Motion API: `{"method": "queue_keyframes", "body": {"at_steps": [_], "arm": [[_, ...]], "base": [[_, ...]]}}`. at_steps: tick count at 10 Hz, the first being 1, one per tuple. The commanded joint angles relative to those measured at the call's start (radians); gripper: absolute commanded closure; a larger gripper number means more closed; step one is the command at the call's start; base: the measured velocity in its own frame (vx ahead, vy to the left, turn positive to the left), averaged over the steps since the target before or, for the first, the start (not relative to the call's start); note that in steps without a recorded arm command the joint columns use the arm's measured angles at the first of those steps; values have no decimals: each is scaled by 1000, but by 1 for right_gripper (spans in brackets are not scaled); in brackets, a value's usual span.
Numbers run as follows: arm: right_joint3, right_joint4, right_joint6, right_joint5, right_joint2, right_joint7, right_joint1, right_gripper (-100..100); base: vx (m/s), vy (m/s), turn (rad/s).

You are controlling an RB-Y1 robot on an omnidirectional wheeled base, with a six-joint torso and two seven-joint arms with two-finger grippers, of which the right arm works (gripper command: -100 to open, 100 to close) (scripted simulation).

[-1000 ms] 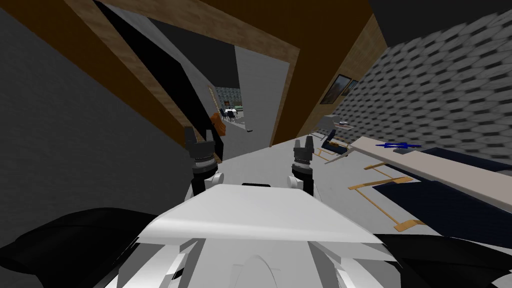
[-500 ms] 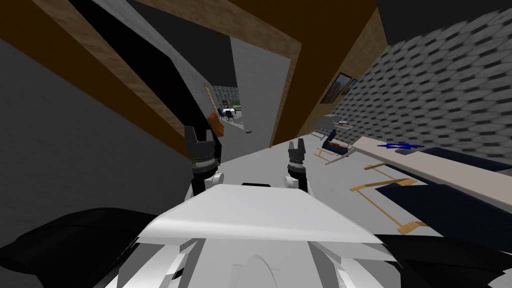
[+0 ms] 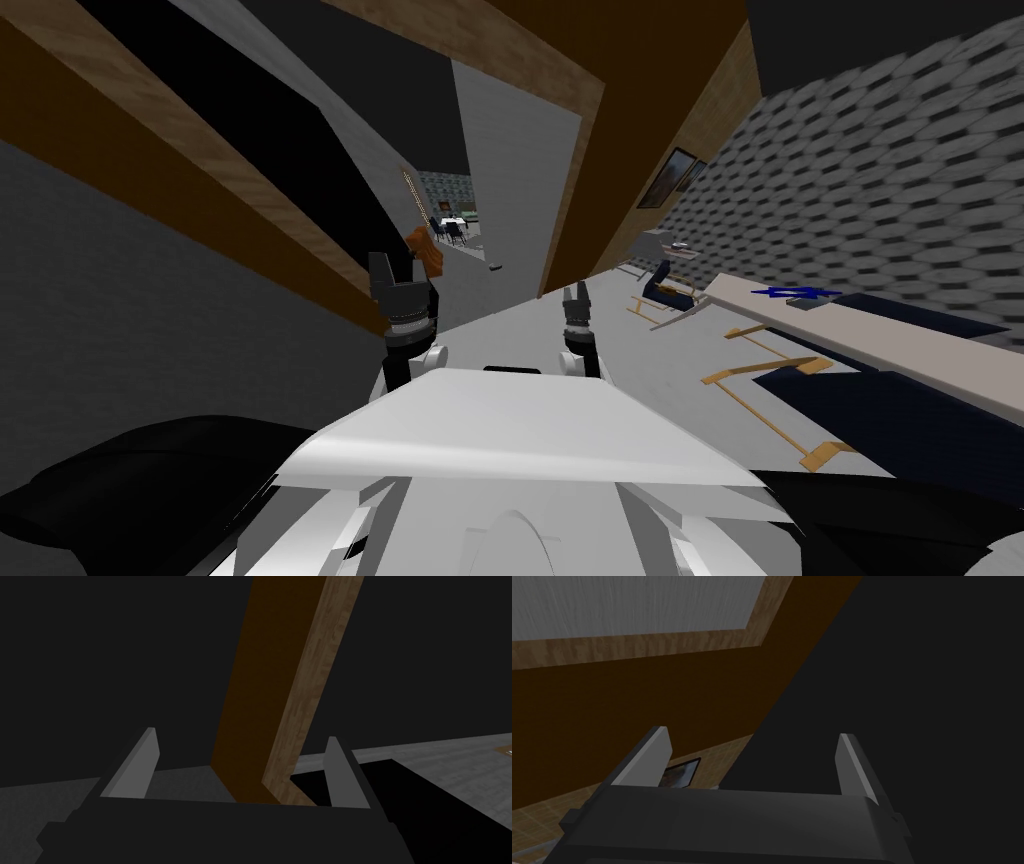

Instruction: Push the door open

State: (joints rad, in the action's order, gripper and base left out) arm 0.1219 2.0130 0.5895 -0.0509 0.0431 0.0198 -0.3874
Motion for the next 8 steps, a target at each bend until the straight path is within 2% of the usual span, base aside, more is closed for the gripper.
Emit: {"method": "queue_keyframes", "body": {"at_steps": [1,7,8], "arm": [[17,-37,6,3,9,-7,15,-100],[81,-150,21,6,26,-20,55,-100],[104,-190,27,7,31,-24,70,-100]], "base": [[148,39,-64],[92,34,-45],[115,46,-66]]}}
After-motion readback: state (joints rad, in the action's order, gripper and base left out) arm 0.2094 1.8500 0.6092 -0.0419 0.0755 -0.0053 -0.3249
